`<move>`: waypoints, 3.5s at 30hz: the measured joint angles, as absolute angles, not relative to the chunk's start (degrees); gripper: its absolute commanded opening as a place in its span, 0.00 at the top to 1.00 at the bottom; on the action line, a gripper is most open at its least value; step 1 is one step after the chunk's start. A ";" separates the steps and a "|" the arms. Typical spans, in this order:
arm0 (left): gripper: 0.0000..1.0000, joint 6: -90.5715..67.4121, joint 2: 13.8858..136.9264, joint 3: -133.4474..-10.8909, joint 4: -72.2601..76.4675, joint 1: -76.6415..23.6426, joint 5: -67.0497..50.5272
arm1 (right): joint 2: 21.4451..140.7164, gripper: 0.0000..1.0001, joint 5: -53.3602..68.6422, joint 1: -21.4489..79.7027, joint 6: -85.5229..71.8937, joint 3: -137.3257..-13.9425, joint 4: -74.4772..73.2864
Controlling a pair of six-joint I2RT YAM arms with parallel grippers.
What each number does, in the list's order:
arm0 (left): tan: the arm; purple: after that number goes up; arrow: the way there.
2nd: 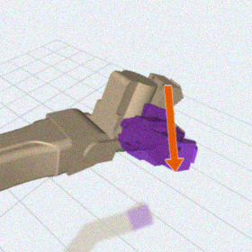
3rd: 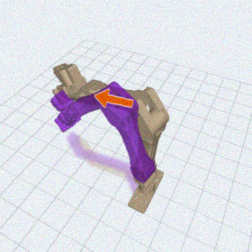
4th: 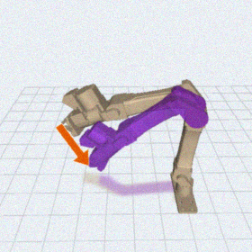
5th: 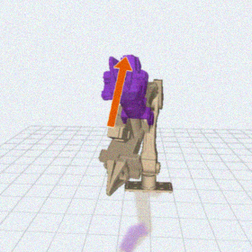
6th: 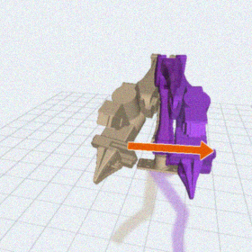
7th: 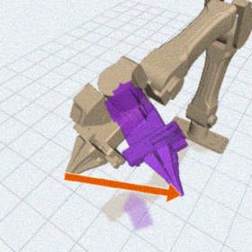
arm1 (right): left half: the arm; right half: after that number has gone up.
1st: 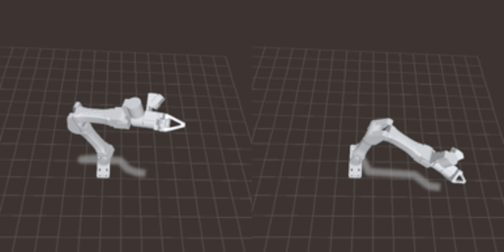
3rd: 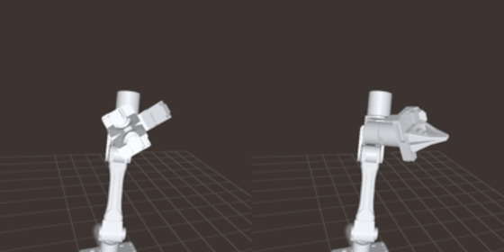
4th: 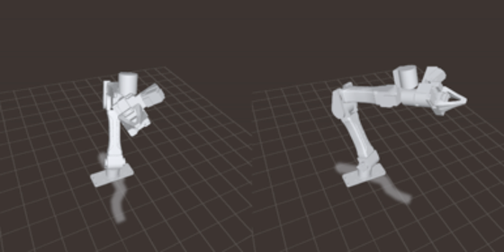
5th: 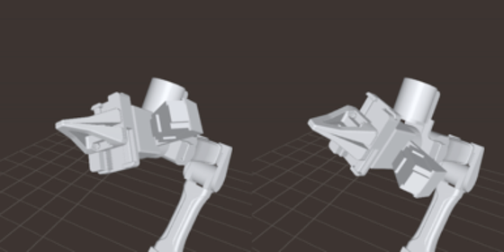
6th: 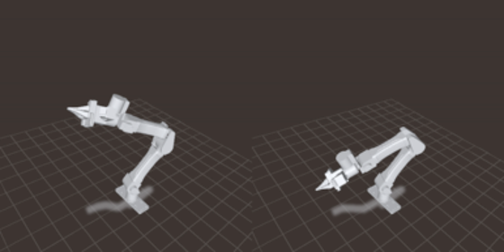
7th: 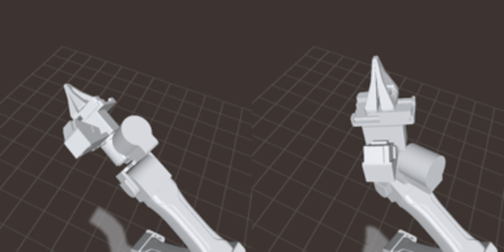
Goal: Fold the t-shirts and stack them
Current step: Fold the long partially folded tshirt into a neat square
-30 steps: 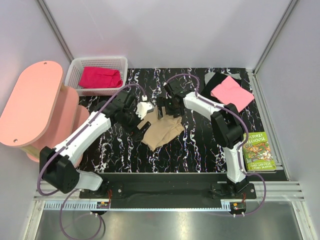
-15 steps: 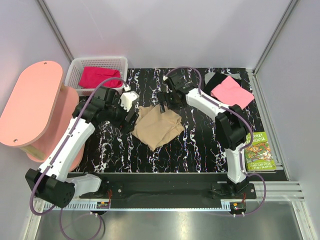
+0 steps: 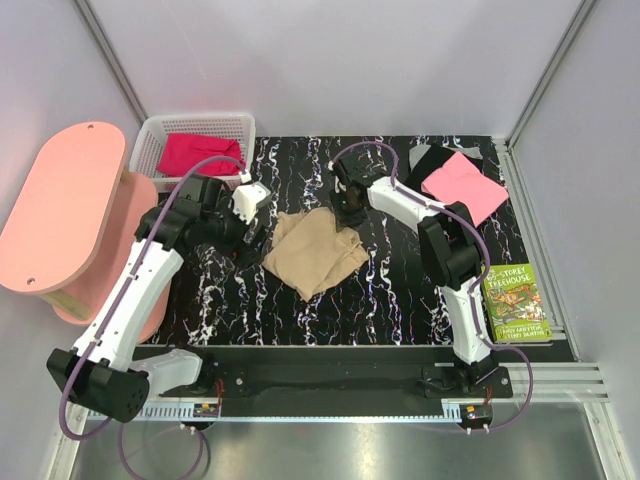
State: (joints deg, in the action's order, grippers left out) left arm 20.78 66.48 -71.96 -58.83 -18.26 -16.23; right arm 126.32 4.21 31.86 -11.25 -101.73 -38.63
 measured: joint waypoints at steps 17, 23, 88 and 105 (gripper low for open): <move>0.01 23.40 68.49 -75.02 -59.13 -6.98 -16.38 | 114.52 1.00 10.04 36.47 -14.41 -100.44 -39.94; 0.01 23.31 70.89 -80.86 -58.28 1.30 -17.30 | 107.24 1.00 10.02 51.57 -15.94 -100.25 -40.05; 0.01 24.97 71.02 -79.42 -59.88 1.96 -22.52 | 112.88 1.00 10.87 31.24 -26.74 -81.32 -17.67; 0.01 24.97 71.00 -79.33 -60.05 0.12 -22.31 | 117.05 0.00 -3.60 29.56 -25.82 -88.29 -29.58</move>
